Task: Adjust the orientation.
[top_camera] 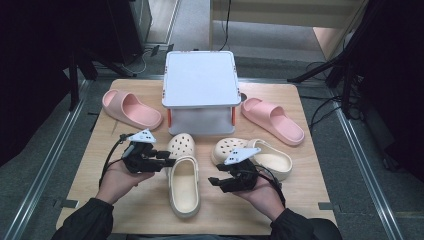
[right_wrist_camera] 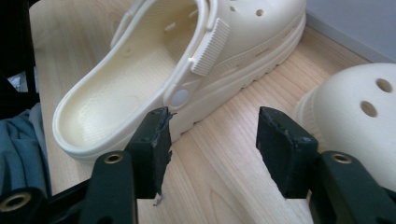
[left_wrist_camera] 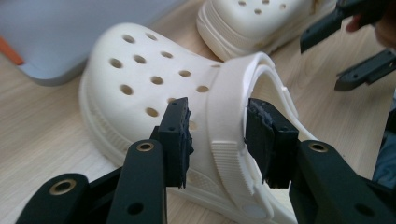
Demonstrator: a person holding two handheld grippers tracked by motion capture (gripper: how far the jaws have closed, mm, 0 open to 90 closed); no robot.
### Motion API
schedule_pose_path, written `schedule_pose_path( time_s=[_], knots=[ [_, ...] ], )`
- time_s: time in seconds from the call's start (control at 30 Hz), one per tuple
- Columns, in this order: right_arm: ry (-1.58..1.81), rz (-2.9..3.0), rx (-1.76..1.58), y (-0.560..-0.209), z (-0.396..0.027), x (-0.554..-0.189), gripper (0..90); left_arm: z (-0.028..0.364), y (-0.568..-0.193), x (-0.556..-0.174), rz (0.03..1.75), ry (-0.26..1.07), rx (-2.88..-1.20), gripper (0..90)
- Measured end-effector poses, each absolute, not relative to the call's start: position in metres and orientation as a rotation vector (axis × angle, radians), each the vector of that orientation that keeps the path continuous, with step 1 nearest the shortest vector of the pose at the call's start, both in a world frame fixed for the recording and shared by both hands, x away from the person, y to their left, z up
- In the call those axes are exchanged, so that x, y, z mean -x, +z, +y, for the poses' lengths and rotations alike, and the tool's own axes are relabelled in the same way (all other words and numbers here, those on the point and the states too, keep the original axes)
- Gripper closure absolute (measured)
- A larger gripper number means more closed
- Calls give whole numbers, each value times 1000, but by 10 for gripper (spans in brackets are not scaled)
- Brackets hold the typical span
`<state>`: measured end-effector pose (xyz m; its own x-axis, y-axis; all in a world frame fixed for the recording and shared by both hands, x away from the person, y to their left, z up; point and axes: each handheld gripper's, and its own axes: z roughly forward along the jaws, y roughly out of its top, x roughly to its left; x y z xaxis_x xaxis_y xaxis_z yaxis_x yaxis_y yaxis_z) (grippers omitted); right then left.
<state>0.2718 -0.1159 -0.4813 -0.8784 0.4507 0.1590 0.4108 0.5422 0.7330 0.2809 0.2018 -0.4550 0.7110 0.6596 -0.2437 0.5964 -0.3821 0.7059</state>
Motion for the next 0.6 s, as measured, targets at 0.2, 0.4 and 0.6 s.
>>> schedule_pose_path(
  time_s=[0.2, 0.4, 0.6],
  knots=[
    [1292, 2719, -753, -485, -110, -270, 563, 222, -458, -289, 1040, 123, -2051, 733],
    [1327, 2737, -732, -490, -98, -265, 720, 224, -483, -302, 1110, 95, -2090, 830],
    [1298, 2799, -814, -497, -87, -266, 863, 218, -498, -311, 1135, 57, -2100, 841]
  ],
)
